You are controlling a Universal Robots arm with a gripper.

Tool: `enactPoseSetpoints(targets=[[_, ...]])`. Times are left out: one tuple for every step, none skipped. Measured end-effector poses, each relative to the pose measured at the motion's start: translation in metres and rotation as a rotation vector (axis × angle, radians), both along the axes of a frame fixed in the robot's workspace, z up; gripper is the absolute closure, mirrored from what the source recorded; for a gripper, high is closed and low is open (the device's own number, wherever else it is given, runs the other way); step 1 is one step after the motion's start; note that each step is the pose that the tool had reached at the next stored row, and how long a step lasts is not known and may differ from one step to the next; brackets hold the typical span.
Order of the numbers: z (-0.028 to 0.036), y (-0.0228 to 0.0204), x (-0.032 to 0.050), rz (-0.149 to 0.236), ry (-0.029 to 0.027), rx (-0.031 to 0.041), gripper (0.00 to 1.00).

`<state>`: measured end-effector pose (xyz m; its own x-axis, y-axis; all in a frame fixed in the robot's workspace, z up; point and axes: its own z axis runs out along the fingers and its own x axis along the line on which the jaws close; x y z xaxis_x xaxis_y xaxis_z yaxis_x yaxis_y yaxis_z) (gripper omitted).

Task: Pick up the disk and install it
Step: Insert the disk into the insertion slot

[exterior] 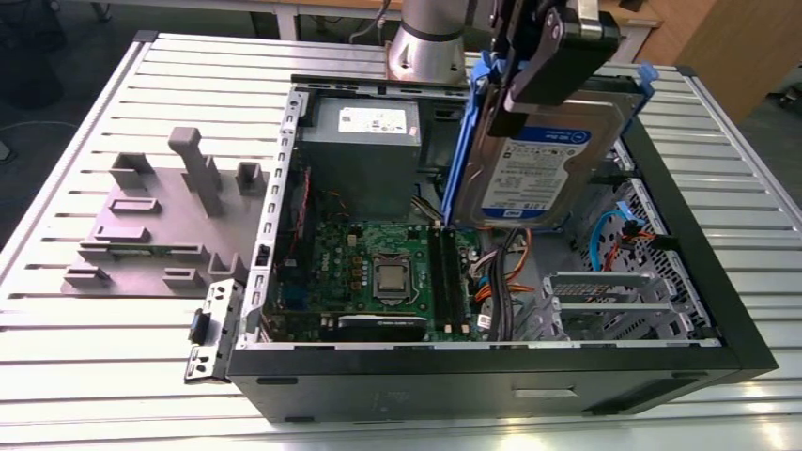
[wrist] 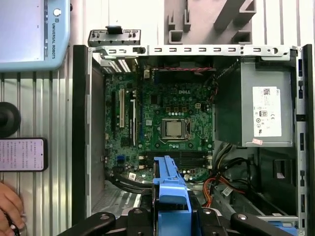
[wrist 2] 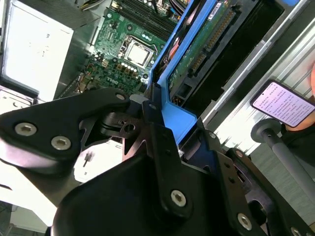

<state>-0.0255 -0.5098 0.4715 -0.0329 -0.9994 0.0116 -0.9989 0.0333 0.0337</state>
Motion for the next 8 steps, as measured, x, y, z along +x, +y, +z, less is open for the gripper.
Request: enactPoseSetpoints(targets=[[-0.0001,-0.0011,0.0003,0.000,0.0000,-0.0007,0.64],[-0.0002,-0.0022,0.0006,0.000,0.0000,-0.0014,0.64],[-0.0003,-0.0033,0.0011,0.000,0.0000,-0.0020,0.64],[-0.0004,-0.0042,0.0016,0.000,0.0000,-0.0028,0.64],[-0.0006,-0.0049,0.0022,0.000,0.0000,-0.0034,0.64],[-0.0007,-0.0056,0.0030,0.000,0.0000,-0.0041,0.64],[-0.0010,-0.0062,0.0042,-0.001,0.0000,-0.0045,0.64],[-0.0012,-0.0066,0.0057,-0.001,-0.0001,-0.0047,0.64]])
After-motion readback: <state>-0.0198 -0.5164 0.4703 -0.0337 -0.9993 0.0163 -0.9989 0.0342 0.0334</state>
